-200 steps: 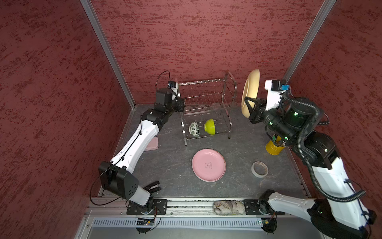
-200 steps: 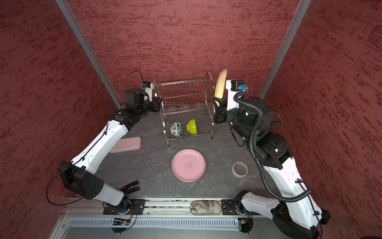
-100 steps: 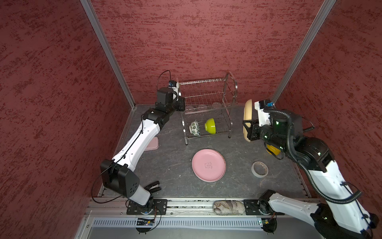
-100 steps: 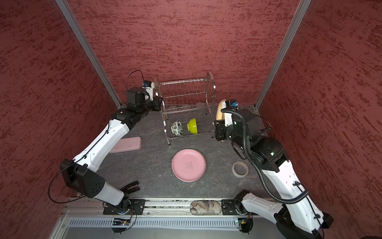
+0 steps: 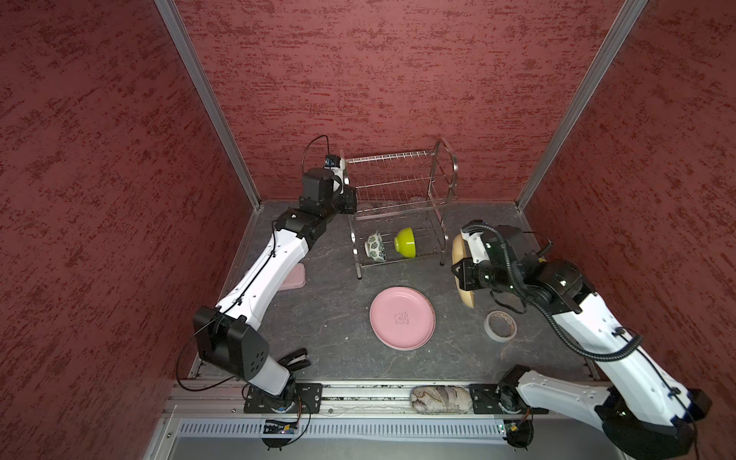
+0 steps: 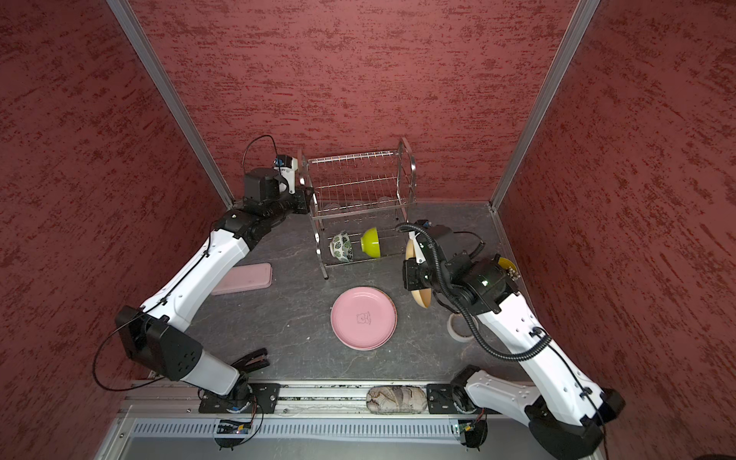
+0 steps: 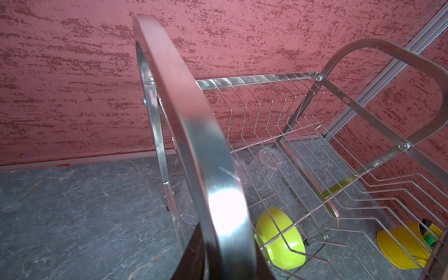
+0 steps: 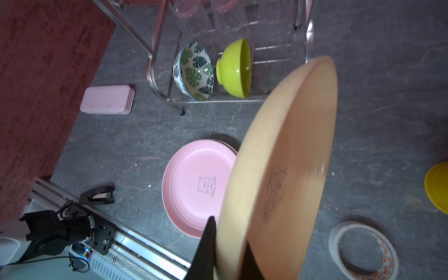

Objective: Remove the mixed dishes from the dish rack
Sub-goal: 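Carry the cream plate down onto the pink plate with the right gripper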

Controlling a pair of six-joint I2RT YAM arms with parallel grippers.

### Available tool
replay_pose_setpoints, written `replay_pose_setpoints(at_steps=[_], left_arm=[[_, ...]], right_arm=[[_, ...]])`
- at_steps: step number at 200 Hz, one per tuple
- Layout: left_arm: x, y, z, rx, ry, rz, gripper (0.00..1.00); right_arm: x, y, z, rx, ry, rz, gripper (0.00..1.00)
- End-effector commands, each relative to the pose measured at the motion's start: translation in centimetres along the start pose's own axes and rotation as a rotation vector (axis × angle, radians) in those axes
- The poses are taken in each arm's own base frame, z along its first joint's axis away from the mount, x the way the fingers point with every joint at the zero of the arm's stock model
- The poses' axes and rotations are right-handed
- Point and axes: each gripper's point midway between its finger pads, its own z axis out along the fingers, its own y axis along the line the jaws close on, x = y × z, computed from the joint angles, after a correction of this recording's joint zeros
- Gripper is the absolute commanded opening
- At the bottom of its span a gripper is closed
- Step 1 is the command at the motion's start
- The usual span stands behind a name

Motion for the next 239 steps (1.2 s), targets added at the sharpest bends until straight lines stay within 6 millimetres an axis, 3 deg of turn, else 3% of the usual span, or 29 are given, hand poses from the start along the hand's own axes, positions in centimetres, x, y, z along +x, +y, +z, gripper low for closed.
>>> replay_pose_setpoints(at_steps=[1, 42, 127, 184, 239], left_arm=[[4.1, -1.0, 1.8, 0.06, 0.143, -0.13, 0.18], [4.2, -1.1, 1.9, 0.066, 0.147, -0.136, 0.18], [4.7, -1.1, 2.2, 0.067, 0.162, -0.148, 0.18], [5.0, -1.0, 2.2, 0.064, 0.17, -0.146, 0.18], [5.2, -1.0, 2.2, 0.064, 0.176, -0.145, 0.18]], right_arm=[[1.1, 1.4, 0.6, -0.049, 0.042, 0.004, 0.0], [3.7, 3.6, 3.1, -0.092, 0.133, -0.034, 0.0], [7.8, 10.3, 9.6, -0.193, 0.274, -0.194, 0.0], [10.3, 9.9, 13.4, 0.009, 0.347, -0.328, 0.0], [11.9, 10.4, 16.1, 0.087, 0.384, -0.408, 0.0]])
